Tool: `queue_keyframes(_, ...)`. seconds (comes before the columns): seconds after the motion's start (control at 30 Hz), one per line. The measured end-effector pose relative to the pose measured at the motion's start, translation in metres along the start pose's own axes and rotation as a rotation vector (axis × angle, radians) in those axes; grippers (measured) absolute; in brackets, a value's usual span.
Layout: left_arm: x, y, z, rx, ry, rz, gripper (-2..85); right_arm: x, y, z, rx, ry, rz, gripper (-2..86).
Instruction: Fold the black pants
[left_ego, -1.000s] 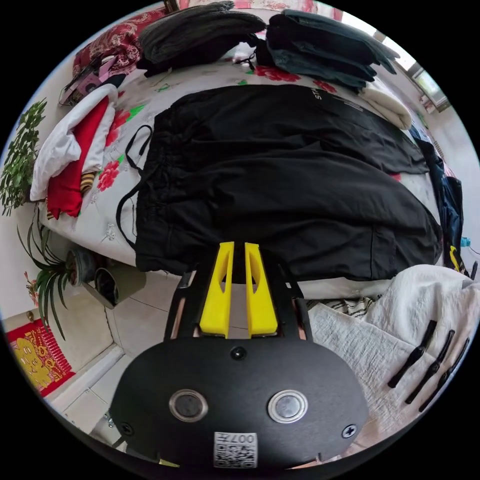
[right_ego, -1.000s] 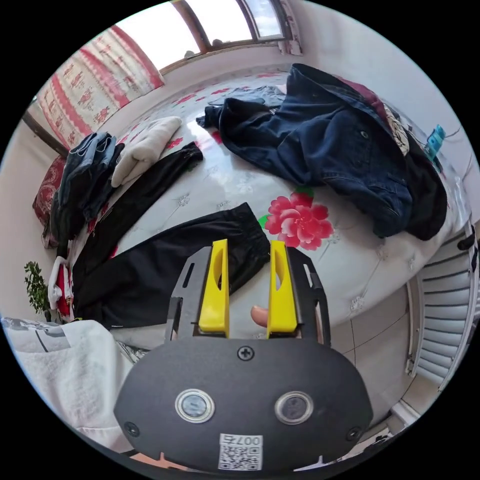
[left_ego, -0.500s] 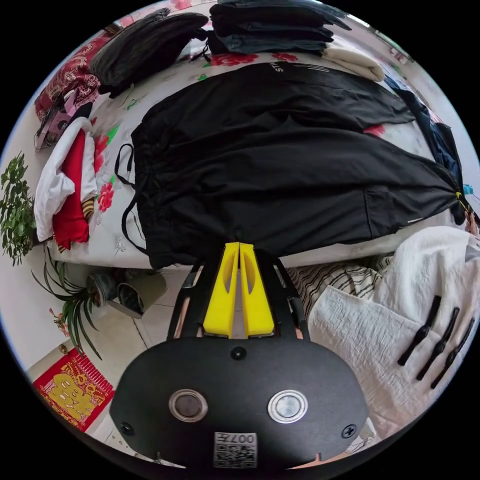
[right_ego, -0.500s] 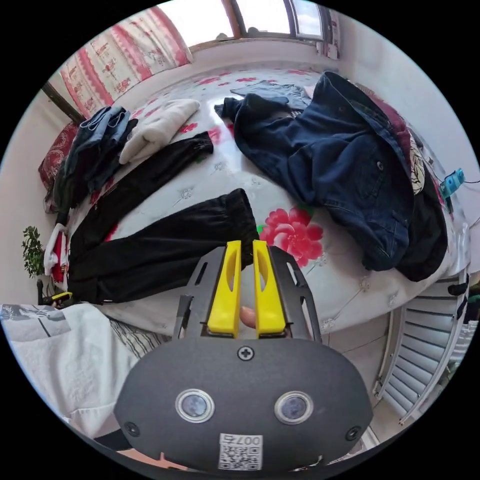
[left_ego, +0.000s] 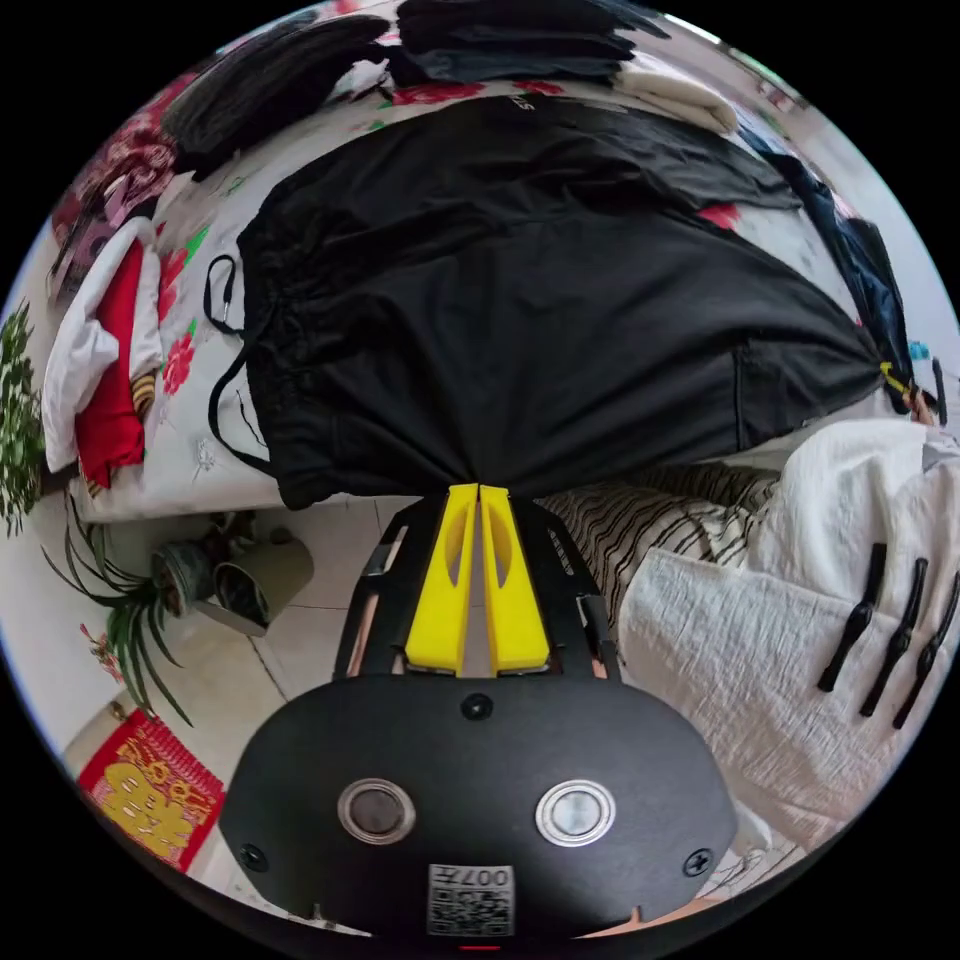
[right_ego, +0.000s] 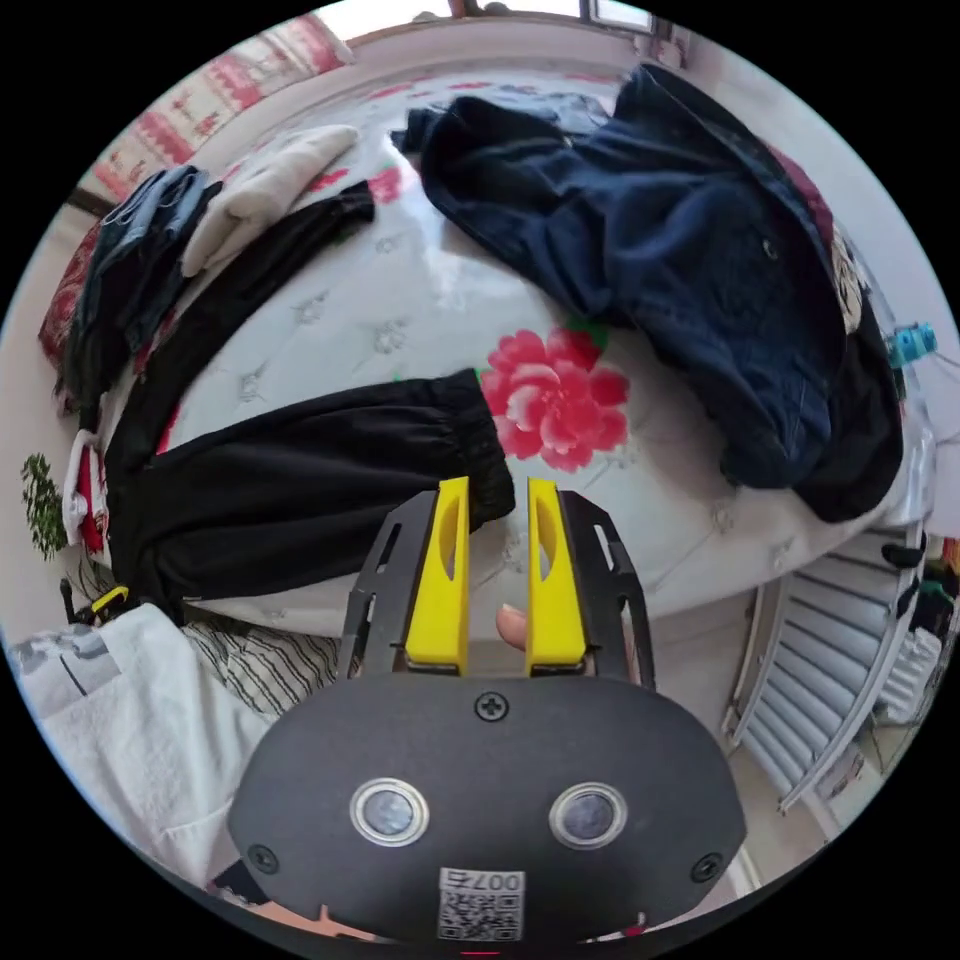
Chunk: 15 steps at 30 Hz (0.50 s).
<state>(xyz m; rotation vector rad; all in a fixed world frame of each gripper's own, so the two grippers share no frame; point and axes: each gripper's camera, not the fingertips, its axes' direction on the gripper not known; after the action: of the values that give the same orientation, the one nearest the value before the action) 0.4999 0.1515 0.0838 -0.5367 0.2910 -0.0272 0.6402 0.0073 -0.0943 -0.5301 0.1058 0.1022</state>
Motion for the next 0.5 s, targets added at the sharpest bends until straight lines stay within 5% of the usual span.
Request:
queue_keyframes(0.1,0.005,0.008,-0.018,0.06,-0.034,0.018,-0.9,-0.011,0.012,-0.018,0.123,0.051,0.007,3.5)
queue_keyframes(0.27,0.027,0.0,-0.042,0.196,0.006,0.102,-0.3,-0.102,0.026,-0.037,0.241,-0.176,-0.301,3.3)
queue_keyframes(0.5,0.079,-0.043,0.006,0.021,-0.083,0.343,0.0,-0.287,0.047,0.068,-0.138,-0.289,-0.738,1.4)
